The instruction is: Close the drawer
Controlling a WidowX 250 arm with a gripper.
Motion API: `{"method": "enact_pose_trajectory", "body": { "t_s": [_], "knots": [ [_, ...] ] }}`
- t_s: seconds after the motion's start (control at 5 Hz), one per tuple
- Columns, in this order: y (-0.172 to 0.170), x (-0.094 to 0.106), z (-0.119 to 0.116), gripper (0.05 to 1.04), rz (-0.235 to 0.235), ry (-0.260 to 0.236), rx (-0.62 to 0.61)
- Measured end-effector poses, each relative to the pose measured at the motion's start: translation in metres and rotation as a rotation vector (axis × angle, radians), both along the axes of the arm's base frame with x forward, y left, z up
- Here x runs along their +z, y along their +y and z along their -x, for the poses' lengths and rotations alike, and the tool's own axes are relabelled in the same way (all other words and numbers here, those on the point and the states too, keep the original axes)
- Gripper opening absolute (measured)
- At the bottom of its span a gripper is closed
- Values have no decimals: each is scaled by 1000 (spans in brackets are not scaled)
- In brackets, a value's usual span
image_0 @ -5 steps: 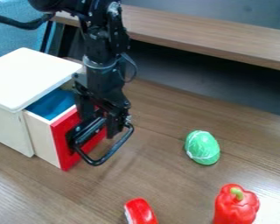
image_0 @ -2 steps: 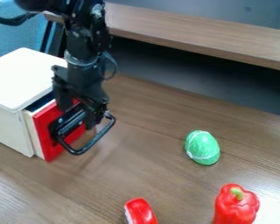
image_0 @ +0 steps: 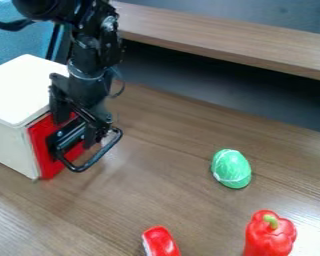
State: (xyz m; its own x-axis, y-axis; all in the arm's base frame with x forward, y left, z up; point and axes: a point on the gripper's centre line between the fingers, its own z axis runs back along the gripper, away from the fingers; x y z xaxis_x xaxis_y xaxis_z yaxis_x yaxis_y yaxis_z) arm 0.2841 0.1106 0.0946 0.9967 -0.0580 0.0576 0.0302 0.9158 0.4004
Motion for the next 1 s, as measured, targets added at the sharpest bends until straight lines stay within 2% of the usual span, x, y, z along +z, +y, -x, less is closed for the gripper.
{"method": "enact_pose_trajectory", "body": {
  "t_s": [0.4,0.6,0.8,1.0],
  "knots": [
    [-11,-2,-1,999,-12,5,-25],
    [-28,-10,0,999,51,16,-61],
    [-58,-8,-2,999,190,-3,-141],
    [-85,9,-6,999,320,-40,-217]
  ]
}}
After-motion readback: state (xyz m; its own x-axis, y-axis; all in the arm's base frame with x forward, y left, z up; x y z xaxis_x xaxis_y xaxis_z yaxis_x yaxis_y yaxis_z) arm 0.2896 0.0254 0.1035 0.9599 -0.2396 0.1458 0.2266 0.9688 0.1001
